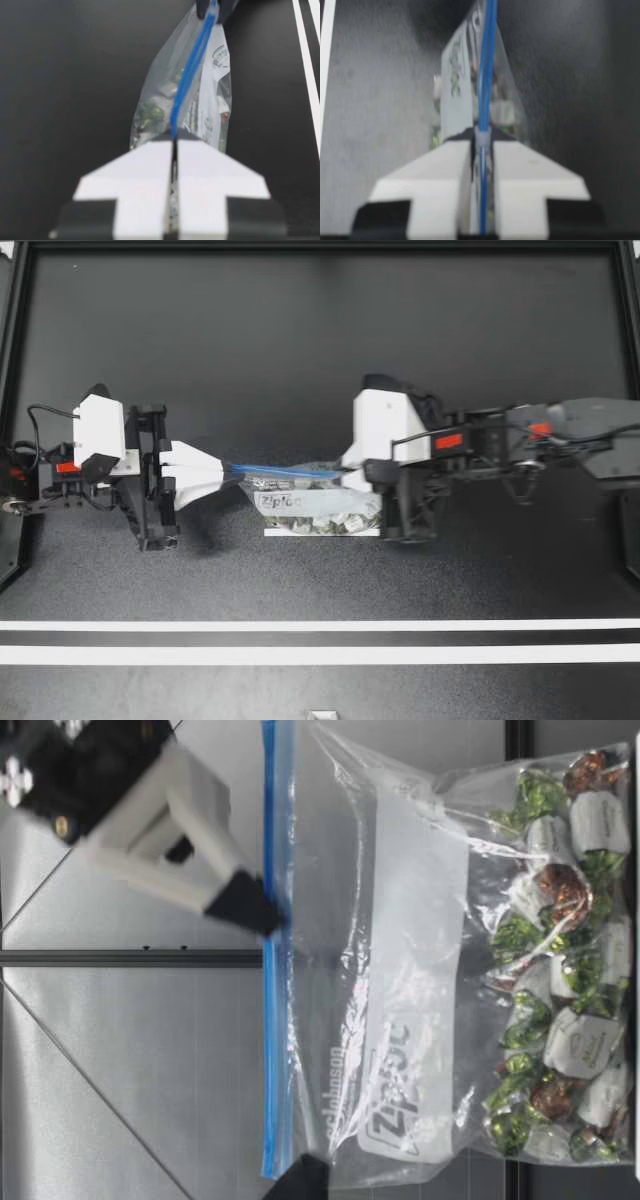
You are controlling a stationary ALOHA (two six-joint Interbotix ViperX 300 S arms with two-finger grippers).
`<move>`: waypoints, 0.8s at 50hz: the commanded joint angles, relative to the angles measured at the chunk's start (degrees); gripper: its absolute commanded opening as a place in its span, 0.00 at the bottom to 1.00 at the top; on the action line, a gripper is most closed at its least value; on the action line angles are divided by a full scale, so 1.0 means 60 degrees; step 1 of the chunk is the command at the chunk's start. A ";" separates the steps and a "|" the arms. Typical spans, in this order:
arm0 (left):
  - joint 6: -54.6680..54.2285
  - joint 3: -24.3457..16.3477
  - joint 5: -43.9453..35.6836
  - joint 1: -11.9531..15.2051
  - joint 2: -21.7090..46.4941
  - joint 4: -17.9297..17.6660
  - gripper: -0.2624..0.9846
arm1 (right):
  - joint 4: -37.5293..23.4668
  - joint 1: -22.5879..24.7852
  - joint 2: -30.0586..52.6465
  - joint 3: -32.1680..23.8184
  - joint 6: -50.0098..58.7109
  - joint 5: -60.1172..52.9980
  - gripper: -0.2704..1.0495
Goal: Slide open the ziploc bag.
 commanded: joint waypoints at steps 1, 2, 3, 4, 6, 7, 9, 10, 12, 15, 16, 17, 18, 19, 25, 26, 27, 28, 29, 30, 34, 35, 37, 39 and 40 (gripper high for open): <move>0.0029 -0.0029 -0.0044 0.0059 -0.0073 -0.0015 0.06 | -0.0015 -0.0176 -0.0674 0.0278 0.0029 0.0000 0.12; 0.0059 -0.0029 -0.0059 0.0059 -0.0073 -0.0015 0.06 | -0.0015 -0.0190 -0.0732 0.0322 0.0029 0.0000 0.12; 0.0088 -0.0015 -0.0044 0.0059 -0.0073 -0.0015 0.06 | -0.0015 -0.0205 -0.0835 0.0425 0.0044 0.0000 0.12; 0.0103 0.0000 -0.0059 0.0059 -0.0073 -0.0015 0.06 | -0.0015 -0.0205 -0.0894 0.0483 0.0044 0.0000 0.12; 0.0132 0.0015 -0.0059 0.0059 -0.0073 -0.0015 0.06 | -0.0015 -0.0220 -0.1011 0.0601 0.0044 0.0015 0.12; 0.0146 0.0015 -0.0059 0.0059 -0.0073 -0.0015 0.06 | -0.0029 -0.0234 -0.1084 0.0688 0.0044 0.0015 0.12; 0.0146 0.0015 -0.0059 0.0059 -0.0088 -0.0015 0.06 | -0.0015 -0.0249 -0.1172 0.0806 0.0059 0.0044 0.12; 0.0161 0.0015 -0.0059 0.0059 -0.0088 -0.0015 0.06 | -0.0015 -0.0264 -0.1216 0.0864 0.0059 0.0059 0.12; 0.0161 0.0015 -0.0059 0.0059 -0.0103 -0.0015 0.06 | -0.0015 -0.0293 -0.1304 0.0996 0.0059 0.0059 0.12; 0.0161 0.0015 -0.0059 0.0059 -0.0132 -0.0015 0.06 | -0.0015 -0.0322 -0.1421 0.1128 0.0059 0.0059 0.12; 0.0161 0.0000 -0.0044 0.0059 -0.0132 -0.0015 0.06 | -0.0015 -0.0337 -0.1450 0.1157 0.0059 0.0059 0.12; 0.0161 0.0000 -0.0044 0.0059 -0.0146 -0.0015 0.06 | -0.0015 -0.0337 -0.1479 0.1201 0.0073 0.0059 0.12; 0.0161 0.0015 -0.0059 0.0059 -0.0146 -0.0015 0.06 | -0.0015 -0.0352 -0.1523 0.1230 0.0073 0.0059 0.12; 0.0161 0.0015 -0.0044 0.0059 -0.0146 -0.0015 0.06 | -0.0015 -0.0352 -0.1553 0.1260 0.0059 0.0059 0.12; 0.0176 0.0088 -0.0015 0.0059 -0.0161 -0.0015 0.06 | -0.0015 -0.0381 -0.1743 0.1465 0.0059 0.0073 0.12; 0.0176 0.0103 -0.0015 0.0059 -0.0146 -0.0015 0.06 | -0.0015 -0.0396 -0.1787 0.1509 0.0059 0.0088 0.12; 0.0176 0.0117 -0.0015 0.0059 -0.0161 -0.0015 0.06 | -0.0015 -0.0396 -0.1816 0.1538 0.0059 0.0103 0.12; 0.0176 0.0132 -0.0015 0.0059 -0.0161 -0.0029 0.06 | -0.0015 -0.0396 -0.1860 0.1567 0.0059 0.0117 0.12; 0.0176 0.0146 -0.0015 0.0059 -0.0161 -0.0015 0.06 | -0.0015 -0.0410 -0.1904 0.1611 0.0059 0.0103 0.12; 0.0176 0.0146 -0.0015 0.0059 -0.0176 -0.0015 0.06 | -0.0015 -0.0425 -0.1919 0.1641 0.0059 0.0103 0.12; 0.0176 0.0161 0.0000 0.0059 -0.0190 -0.0029 0.06 | -0.0015 -0.0425 -0.2036 0.1758 0.0059 0.0103 0.12; 0.0176 0.0161 0.0000 0.0059 -0.0205 -0.0029 0.06 | -0.0015 -0.0439 -0.2065 0.1772 0.0059 0.0117 0.12; 0.0176 0.0161 0.0000 0.0059 -0.0220 -0.0015 0.06 | -0.0015 -0.0439 -0.2124 0.1846 0.0059 0.0103 0.12; 0.0176 0.0161 0.0000 0.0059 -0.0205 -0.0015 0.06 | -0.0015 -0.0439 -0.2139 0.1875 0.0044 0.0073 0.12; 0.0176 0.0146 0.0000 0.0059 -0.0205 -0.0015 0.06 | -0.0015 -0.0439 -0.2168 0.1890 0.0044 0.0044 0.12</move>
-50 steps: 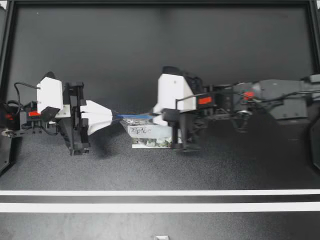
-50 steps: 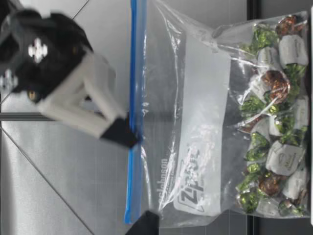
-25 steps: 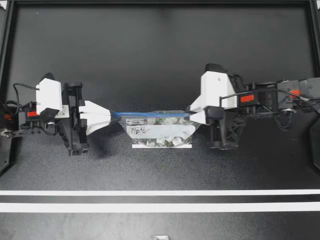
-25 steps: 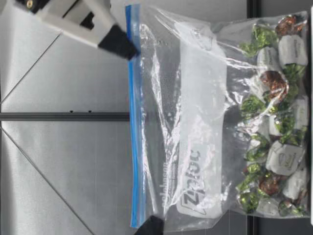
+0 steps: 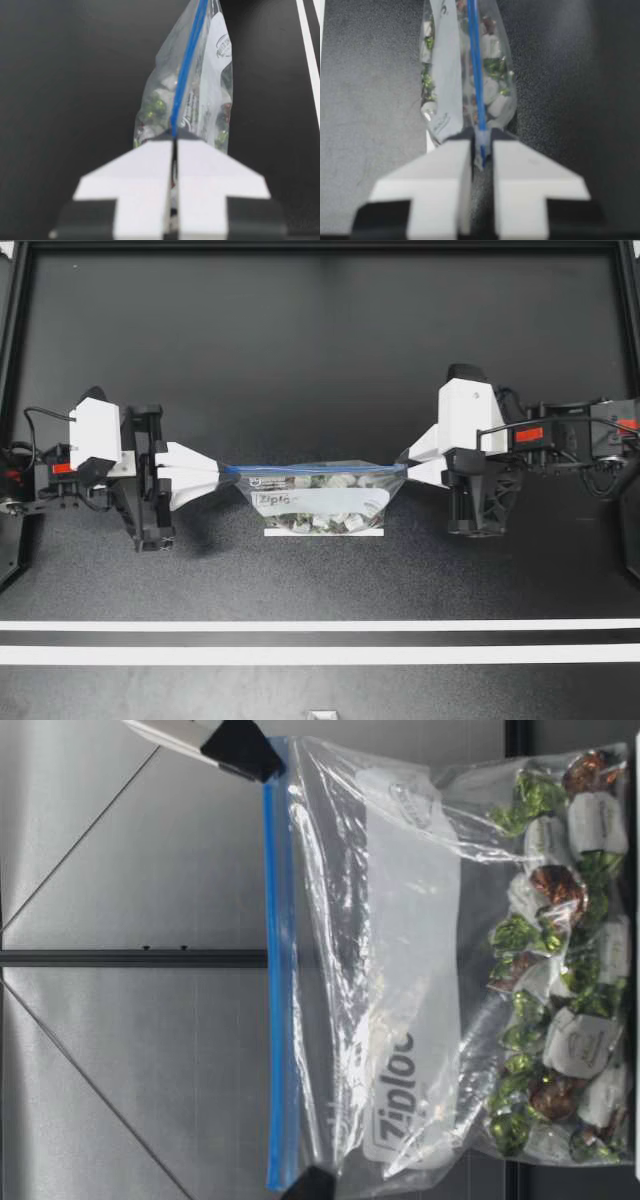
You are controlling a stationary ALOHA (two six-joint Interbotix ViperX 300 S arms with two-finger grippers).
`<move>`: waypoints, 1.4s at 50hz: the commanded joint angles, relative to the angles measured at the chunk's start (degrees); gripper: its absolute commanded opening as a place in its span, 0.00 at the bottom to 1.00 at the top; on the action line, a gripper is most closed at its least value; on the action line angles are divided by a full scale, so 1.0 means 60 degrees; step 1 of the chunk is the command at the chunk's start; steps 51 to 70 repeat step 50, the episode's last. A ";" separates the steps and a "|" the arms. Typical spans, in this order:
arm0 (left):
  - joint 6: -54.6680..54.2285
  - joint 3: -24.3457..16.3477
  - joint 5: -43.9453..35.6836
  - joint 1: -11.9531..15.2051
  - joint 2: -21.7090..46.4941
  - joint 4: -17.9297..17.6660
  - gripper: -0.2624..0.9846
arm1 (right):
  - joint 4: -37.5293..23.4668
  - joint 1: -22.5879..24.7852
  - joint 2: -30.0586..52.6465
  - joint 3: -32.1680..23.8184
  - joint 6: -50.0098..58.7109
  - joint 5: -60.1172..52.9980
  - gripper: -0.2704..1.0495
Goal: Slide open the ziploc bag.
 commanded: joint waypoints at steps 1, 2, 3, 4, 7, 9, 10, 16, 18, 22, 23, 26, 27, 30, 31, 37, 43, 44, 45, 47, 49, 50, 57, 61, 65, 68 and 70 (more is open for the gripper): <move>0.0029 -0.0015 0.0015 0.0044 -0.0176 -0.0015 0.06 | -0.0015 -0.0117 -0.0278 0.0015 -0.0029 -0.0015 0.12; 0.0015 -0.0029 0.0015 0.0044 -0.0161 -0.0015 0.06 | -0.0015 -0.0117 -0.0278 0.0029 -0.0044 -0.0044 0.12; 0.0015 -0.0044 0.0029 0.0044 -0.0161 -0.0029 0.06 | -0.0015 -0.0103 -0.0293 0.0044 -0.0044 -0.0059 0.12; 0.0029 -0.0044 0.0044 0.0044 -0.0161 -0.0015 0.06 | -0.0015 -0.0117 -0.0293 0.0073 -0.0029 -0.0103 0.12; 0.0029 -0.0044 0.0073 0.0044 -0.0176 -0.0015 0.06 | -0.0015 -0.0117 -0.0278 0.0117 -0.0029 -0.0249 0.12; 0.0029 -0.0044 0.0073 0.0044 -0.0176 -0.0015 0.06 | -0.0015 -0.0117 -0.0264 0.0132 -0.0015 -0.0381 0.13; 0.0029 -0.0029 0.0073 0.0044 -0.0161 -0.0029 0.06 | -0.0015 -0.0117 -0.0249 0.0161 -0.0015 -0.0439 0.13; 0.0029 -0.0015 0.0044 0.0044 -0.0176 0.0015 0.08 | -0.0015 -0.0103 -0.0205 0.0264 0.0029 -0.0806 0.20; 0.0029 -0.0029 0.0044 0.0029 -0.0176 0.0029 0.09 | -0.0015 -0.0117 -0.0190 0.0293 0.0044 -0.0835 0.24; 0.0029 -0.0059 0.0044 0.0044 -0.0176 0.0146 0.12 | -0.0015 -0.0103 -0.0190 0.0322 0.0044 -0.0894 0.34; 0.0029 -0.0073 0.0029 0.0029 -0.0190 0.0190 0.14 | -0.0015 -0.0103 -0.0190 0.0337 0.0044 -0.0894 0.36; 0.0029 -0.0117 0.0000 0.0044 -0.0220 0.0278 0.17 | 0.0015 -0.0117 -0.0190 0.0352 0.0059 -0.0967 0.43; 0.0029 -0.0132 0.0015 0.0044 -0.0220 0.0293 0.19 | 0.0015 -0.0117 -0.0190 0.0366 0.0059 -0.0996 0.45; 0.0029 -0.0146 0.0015 0.0044 -0.0264 0.0293 0.24 | 0.0015 -0.0103 -0.0205 0.0425 0.0059 -0.1201 0.48; 0.0029 -0.0161 0.0015 0.0044 -0.0278 0.0293 0.26 | 0.0015 -0.0117 -0.0205 0.0439 0.0073 -0.1274 0.48; 0.0029 -0.0146 0.0015 0.0029 -0.0366 0.0293 0.40 | 0.0029 -0.0103 -0.0249 0.0688 0.0088 -0.2183 0.48; 0.0015 -0.0132 0.0029 0.0029 -0.0615 0.0308 0.45 | 0.0073 -0.0103 -0.0308 0.0894 0.0117 -0.3105 0.49; 0.0015 -0.0132 0.0059 0.0029 -0.0659 0.0308 0.45 | 0.0073 -0.0103 -0.0337 0.0908 0.0117 -0.3267 0.49; 0.0015 -0.0132 0.0073 0.0029 -0.0747 0.0322 0.45 | 0.0088 -0.0103 -0.0352 0.0908 0.0117 -0.3384 0.49; 0.0015 -0.0117 0.0073 0.0029 -0.0923 0.0352 0.45 | 0.0073 -0.0103 -0.0381 0.0908 0.0103 -0.3604 0.49; 0.0015 -0.0103 0.0073 0.0029 -0.1099 0.0396 0.45 | 0.0073 -0.0117 -0.0396 0.0908 0.0103 -0.3779 0.49; 0.0015 -0.0088 0.0103 0.0029 -0.1216 0.0410 0.45 | 0.0088 -0.0103 -0.0410 0.0908 0.0103 -0.3853 0.49; 0.0015 -0.0088 0.0103 0.0029 -0.1216 0.0410 0.45 | 0.0088 -0.0103 -0.0410 0.0908 0.0103 -0.3853 0.49; 0.0015 -0.0088 0.0103 0.0029 -0.1216 0.0410 0.45 | 0.0088 -0.0103 -0.0410 0.0908 0.0103 -0.3853 0.49; 0.0015 -0.0088 0.0103 0.0029 -0.1216 0.0410 0.45 | 0.0088 -0.0103 -0.0410 0.0908 0.0103 -0.3853 0.49; 0.0015 -0.0088 0.0103 0.0029 -0.1216 0.0410 0.45 | 0.0088 -0.0103 -0.0410 0.0908 0.0103 -0.3853 0.49; 0.0015 -0.0088 0.0103 0.0029 -0.1216 0.0410 0.45 | 0.0088 -0.0103 -0.0410 0.0908 0.0103 -0.3853 0.49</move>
